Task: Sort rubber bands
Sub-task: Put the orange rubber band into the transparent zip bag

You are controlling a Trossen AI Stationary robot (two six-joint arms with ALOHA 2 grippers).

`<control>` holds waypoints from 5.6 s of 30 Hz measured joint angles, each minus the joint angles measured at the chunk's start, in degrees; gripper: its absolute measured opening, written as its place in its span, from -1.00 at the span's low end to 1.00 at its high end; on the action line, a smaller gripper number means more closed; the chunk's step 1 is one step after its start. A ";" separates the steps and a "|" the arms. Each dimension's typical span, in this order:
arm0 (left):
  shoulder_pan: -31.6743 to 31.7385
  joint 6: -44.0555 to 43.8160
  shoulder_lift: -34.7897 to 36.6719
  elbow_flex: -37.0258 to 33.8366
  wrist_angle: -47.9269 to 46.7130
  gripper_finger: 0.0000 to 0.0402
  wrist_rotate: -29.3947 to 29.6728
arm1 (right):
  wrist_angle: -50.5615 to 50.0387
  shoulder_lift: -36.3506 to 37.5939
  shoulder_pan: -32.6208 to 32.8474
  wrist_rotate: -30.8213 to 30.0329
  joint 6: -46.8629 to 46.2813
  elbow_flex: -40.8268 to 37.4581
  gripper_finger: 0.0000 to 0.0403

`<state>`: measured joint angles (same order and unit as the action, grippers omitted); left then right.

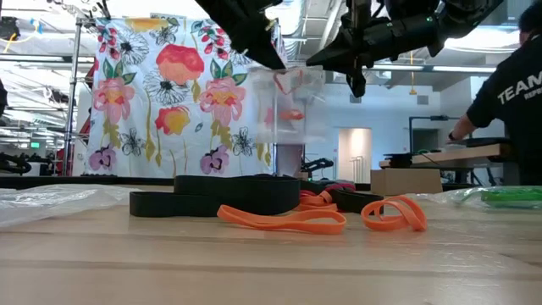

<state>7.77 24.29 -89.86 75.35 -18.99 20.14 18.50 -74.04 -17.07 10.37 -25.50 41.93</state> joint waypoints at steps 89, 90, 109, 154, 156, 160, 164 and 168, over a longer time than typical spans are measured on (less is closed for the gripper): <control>-9.58 -17.36 -15.26 -25.91 31.51 -0.85 -29.10 | -34.40 3.91 -2.19 -6.38 9.97 14.03 -1.00; -9.38 -17.86 -15.26 -25.92 31.73 -0.92 -29.10 | -34.37 3.91 -2.19 -6.38 9.97 14.03 -1.00; -7.59 -8.89 4.76 -18.73 16.66 -1.00 -28.85 | -33.41 3.76 -2.01 -6.34 10.51 13.99 -1.00; 9.27 -9.96 0.48 -11.34 27.22 -1.00 -26.56 | -22.49 1.57 2.83 -5.05 7.17 14.01 -1.00; 9.45 -10.79 0.48 -11.34 26.77 -1.00 -25.69 | -22.49 1.57 3.04 -5.01 6.89 14.01 -1.00; 10.26 -15.33 0.48 -11.34 25.69 -1.00 -24.26 | -22.68 1.57 3.97 -5.01 6.43 14.01 -1.00; 11.57 -23.76 0.48 -11.34 24.16 -1.00 -24.30 | -22.75 1.57 5.05 -5.05 6.01 14.01 -1.00; 12.20 -28.71 0.48 -11.34 23.58 -1.00 -24.56 | -22.78 1.57 5.15 -5.58 5.87 14.01 -1.00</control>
<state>19.97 -4.42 -89.38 64.01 4.59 -4.41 -4.28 -72.47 -11.92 4.80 -19.63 55.94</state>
